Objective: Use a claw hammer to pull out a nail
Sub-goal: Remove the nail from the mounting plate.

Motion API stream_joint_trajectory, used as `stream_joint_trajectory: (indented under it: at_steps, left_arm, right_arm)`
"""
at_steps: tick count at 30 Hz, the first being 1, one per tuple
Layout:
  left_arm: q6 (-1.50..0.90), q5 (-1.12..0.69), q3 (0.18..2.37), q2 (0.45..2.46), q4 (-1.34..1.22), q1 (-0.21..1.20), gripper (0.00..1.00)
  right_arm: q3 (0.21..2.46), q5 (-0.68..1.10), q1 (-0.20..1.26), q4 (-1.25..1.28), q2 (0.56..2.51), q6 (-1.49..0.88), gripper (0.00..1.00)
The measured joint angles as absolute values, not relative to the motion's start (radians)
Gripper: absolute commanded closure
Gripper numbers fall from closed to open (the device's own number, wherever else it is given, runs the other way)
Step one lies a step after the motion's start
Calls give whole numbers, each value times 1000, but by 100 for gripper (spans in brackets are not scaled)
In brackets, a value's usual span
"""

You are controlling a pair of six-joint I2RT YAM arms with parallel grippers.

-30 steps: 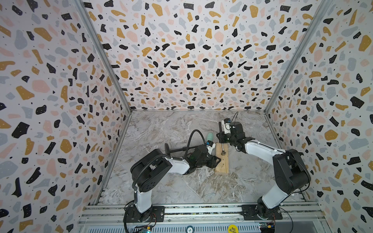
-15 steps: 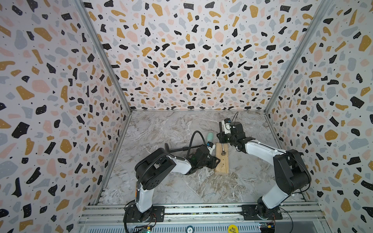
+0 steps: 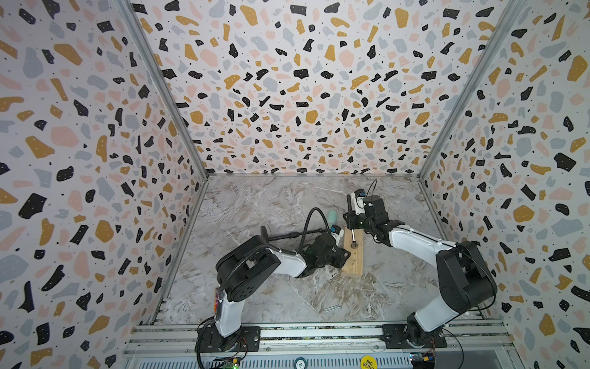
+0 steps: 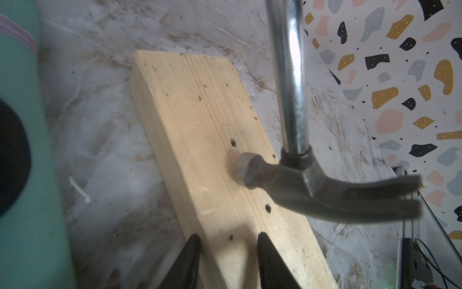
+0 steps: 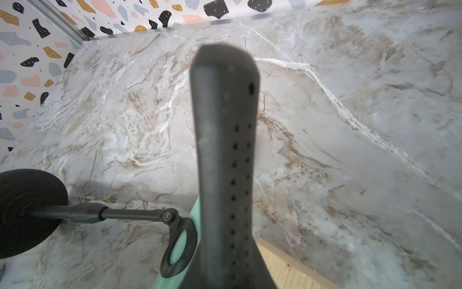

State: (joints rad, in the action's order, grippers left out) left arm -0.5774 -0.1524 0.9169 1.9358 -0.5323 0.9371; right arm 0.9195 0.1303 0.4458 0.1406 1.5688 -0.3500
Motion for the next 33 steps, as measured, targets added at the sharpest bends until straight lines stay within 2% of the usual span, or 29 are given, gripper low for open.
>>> stream_joint_trajectory:
  at_steps: [8,17,33]
  left_arm:
    - [-589,-150,917,1936,-532,937,61]
    - [-592,-150,917,1937,-532,937,61]
    - [-592,-152,933,1947,-528,938,61]
  right_arm:
    - [758,-37,560,279,1409,-331,100]
    - [576,-226,620,408,1253,-334,100]
    - [423,-415,747,575,1156,-234,100]
